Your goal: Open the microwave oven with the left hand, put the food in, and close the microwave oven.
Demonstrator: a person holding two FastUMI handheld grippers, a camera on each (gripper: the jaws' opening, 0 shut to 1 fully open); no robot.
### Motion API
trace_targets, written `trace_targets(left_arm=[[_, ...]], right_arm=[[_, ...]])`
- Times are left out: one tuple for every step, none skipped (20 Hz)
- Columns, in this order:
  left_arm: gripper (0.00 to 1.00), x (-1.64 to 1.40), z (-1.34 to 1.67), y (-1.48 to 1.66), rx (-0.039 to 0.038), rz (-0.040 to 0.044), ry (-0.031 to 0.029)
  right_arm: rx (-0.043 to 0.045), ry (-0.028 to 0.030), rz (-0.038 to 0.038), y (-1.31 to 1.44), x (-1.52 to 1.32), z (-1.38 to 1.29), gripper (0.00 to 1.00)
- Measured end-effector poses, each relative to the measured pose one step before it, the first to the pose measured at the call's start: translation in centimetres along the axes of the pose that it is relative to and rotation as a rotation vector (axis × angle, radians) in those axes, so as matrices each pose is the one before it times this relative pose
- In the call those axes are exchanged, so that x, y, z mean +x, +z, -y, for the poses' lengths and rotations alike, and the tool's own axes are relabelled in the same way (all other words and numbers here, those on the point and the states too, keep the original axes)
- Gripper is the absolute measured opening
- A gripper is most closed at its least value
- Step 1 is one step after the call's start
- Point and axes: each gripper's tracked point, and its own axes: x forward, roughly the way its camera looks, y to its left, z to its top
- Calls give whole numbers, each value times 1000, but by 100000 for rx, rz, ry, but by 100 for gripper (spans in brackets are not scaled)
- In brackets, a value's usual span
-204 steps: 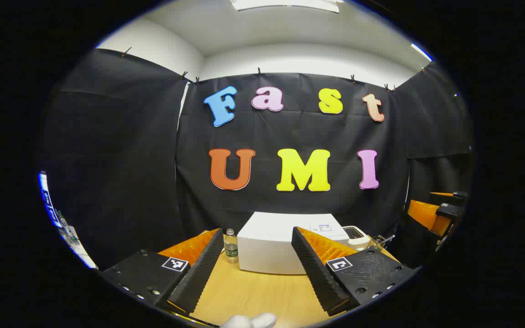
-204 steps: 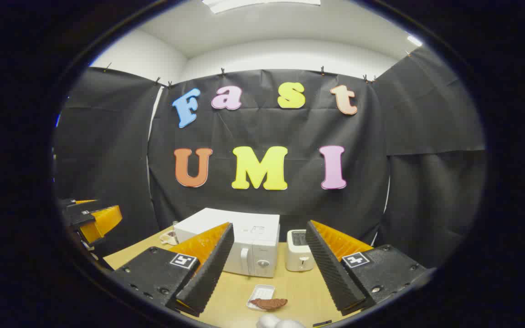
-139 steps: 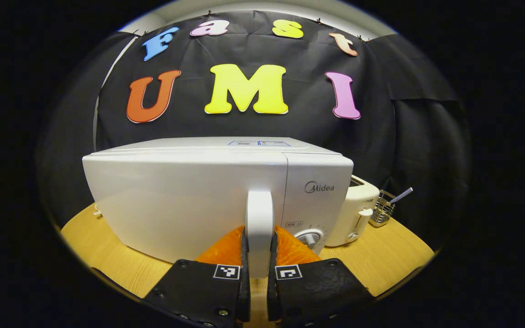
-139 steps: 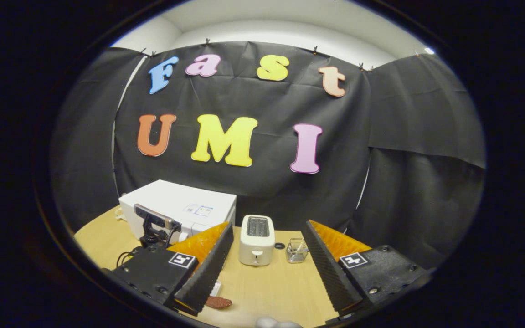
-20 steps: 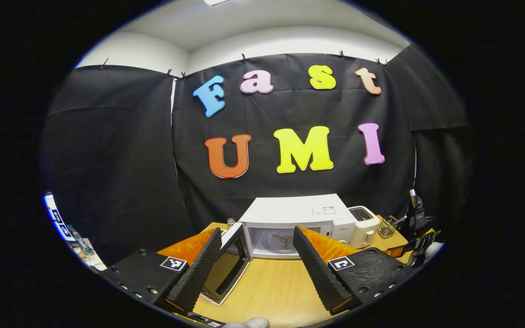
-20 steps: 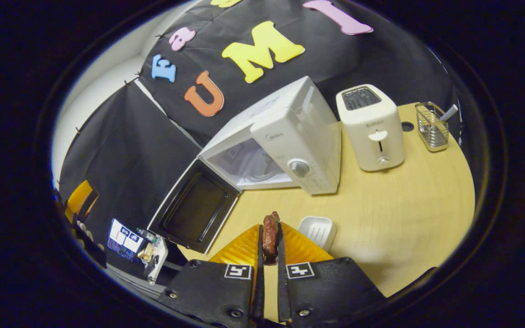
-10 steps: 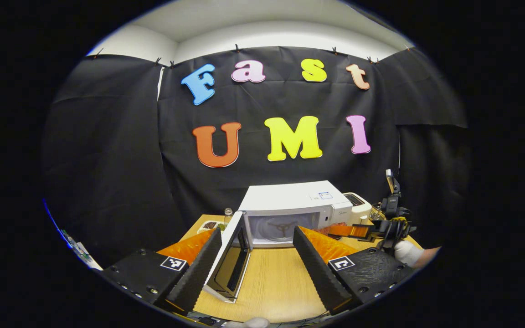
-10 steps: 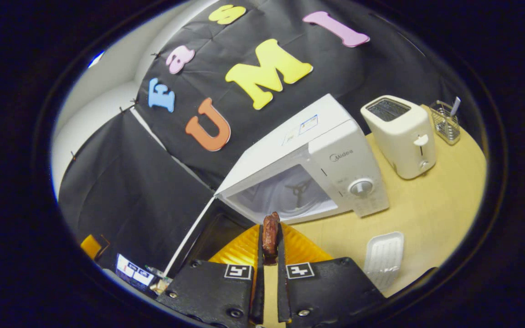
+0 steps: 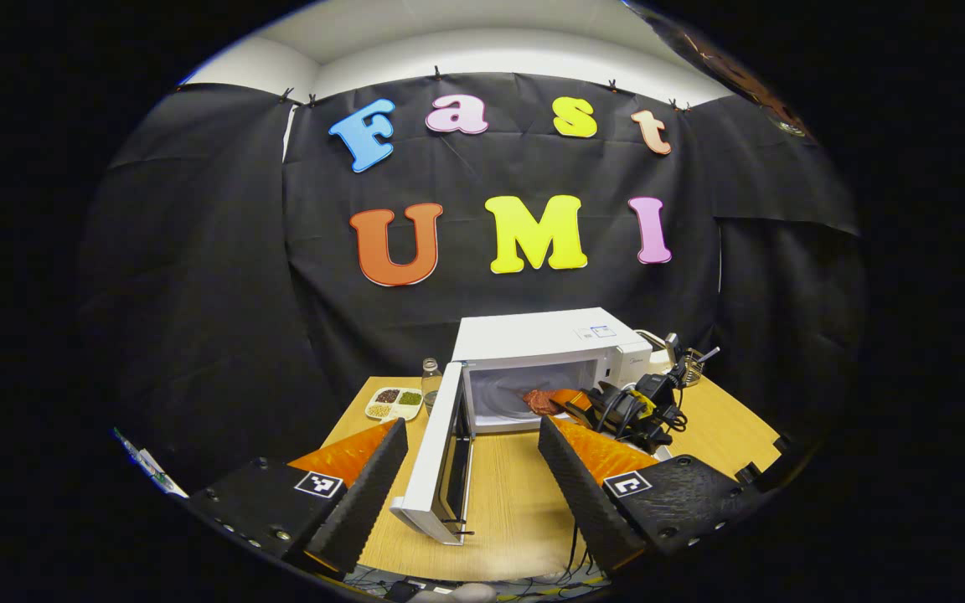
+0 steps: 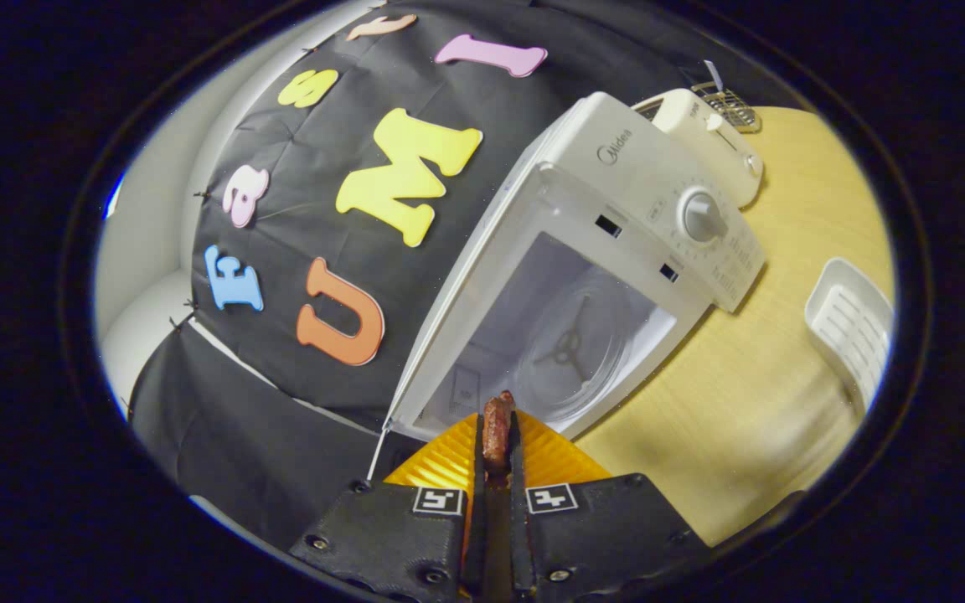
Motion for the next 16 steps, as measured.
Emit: trace_targets(left_arm=[[97, 23, -393, -431, -451, -851, -244], [97, 94, -438, -395, -341, -623, -41], [97, 81, -440, -473, -159, -935, 184], [98, 232, -578, -428, -234, -577, 511], [98, 185, -305, -203, -367, -214, 415], [98, -62, -220, -216, -356, -65, -10], [97, 88, -160, -64, -338, 415, -163], [97, 212, -274, -160, 106, 170, 355], [97, 237, -268, -217, 305, -308, 371], [98, 111, -125, -310, 126, -865, 68], [98, 87, 43, -223, 312, -812, -445], [97, -4, -28, -220, 758, -479, -55], [97, 13, 33, -28, 341, 104, -695], [97, 36, 19, 94, 498, 220, 33], [97, 165, -94, -175, 324, -354, 267], [98, 94, -95, -301, -201, -416, 206]], right_arm=[[2878, -1790, 3051, -245, 1331, 529, 14], [3411, -1160, 2179, -374, 1155, 403, 14], [1918, -1287, 1318, -138, 1086, 465, 14], [515, -1557, 1719, -82, 1263, 451, 14], [179, -1126, 1939, -88, 963, 191, 14], [1323, -524, 2094, 127, 1153, 150, 14], [1047, -546, 1707, 62, 1085, 336, 14], [-222, -1626, 890, -89, 895, 333, 14], [-400, -1259, 1849, -162, 976, 315, 14], [-827, -1379, 1340, -72, 793, 407, 14], [-1241, -1366, 1583, 55, 641, 397, 14], [829, -1619, 1151, 80, 589, 554, 14], [1044, -1154, 787, -251, 657, 505, 14], [915, 1391, 1857, 28, 524, -88, 14], [462, 586, 422, -144, 316, -131, 14], [-1546, 425, 672, -49, 470, -143, 15]])
